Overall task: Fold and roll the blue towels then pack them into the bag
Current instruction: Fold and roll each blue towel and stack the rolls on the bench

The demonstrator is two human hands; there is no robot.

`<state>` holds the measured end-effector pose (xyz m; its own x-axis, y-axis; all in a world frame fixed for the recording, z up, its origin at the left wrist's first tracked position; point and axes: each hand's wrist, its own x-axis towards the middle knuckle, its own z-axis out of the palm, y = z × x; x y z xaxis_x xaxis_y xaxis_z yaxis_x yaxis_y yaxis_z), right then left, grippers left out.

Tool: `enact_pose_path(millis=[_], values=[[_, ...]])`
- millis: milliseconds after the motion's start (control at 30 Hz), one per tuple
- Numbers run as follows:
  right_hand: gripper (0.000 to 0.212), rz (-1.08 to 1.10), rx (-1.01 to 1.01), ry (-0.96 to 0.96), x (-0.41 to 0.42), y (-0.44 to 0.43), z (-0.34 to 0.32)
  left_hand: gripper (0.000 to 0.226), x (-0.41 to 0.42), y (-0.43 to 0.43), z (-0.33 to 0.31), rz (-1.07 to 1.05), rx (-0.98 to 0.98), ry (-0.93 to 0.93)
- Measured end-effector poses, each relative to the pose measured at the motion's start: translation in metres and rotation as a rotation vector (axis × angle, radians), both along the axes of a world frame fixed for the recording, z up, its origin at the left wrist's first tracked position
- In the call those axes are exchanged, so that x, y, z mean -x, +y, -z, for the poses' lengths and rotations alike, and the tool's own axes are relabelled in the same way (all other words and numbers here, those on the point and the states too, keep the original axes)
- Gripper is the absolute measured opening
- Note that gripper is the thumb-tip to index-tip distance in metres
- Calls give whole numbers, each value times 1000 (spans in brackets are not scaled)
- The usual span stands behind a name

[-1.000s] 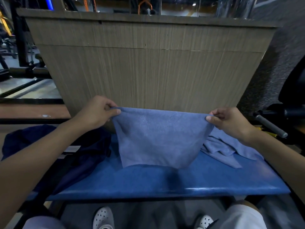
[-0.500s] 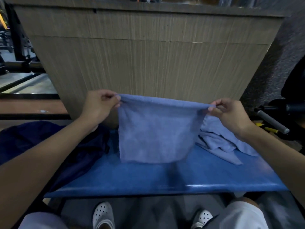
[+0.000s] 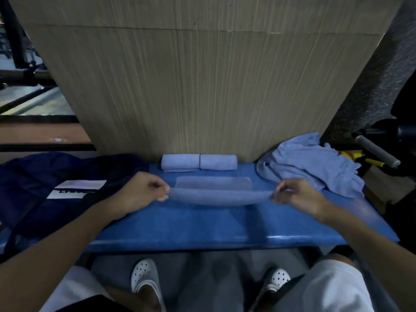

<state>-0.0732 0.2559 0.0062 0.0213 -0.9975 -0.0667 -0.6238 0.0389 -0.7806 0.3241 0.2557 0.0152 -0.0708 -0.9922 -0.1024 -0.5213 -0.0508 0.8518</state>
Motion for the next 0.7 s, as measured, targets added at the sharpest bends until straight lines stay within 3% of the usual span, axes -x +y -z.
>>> enact_pose_path(millis=[100,200,333,400,533,600,700], values=[[18,-52,-74,10,0,10,23,27,-2,4,26,30,-135,16],[12,-100,-154,21,3,12,36,25,2,7,34,68,-229,-1],[12,-155,-228,61,7,8,44,27,2,2,40,185,-354,-168],[18,-172,-238,87,5,3,49,27,4,-6,48,209,-298,-250],[14,-144,-173,77,-6,-11,69,21,11,-22,75,178,-50,-235],[26,-156,-143,83,-11,-19,84,17,14,-29,94,210,-31,-245],[21,-175,-109,160,-16,-30,105,11,17,-37,113,272,-81,-359]])
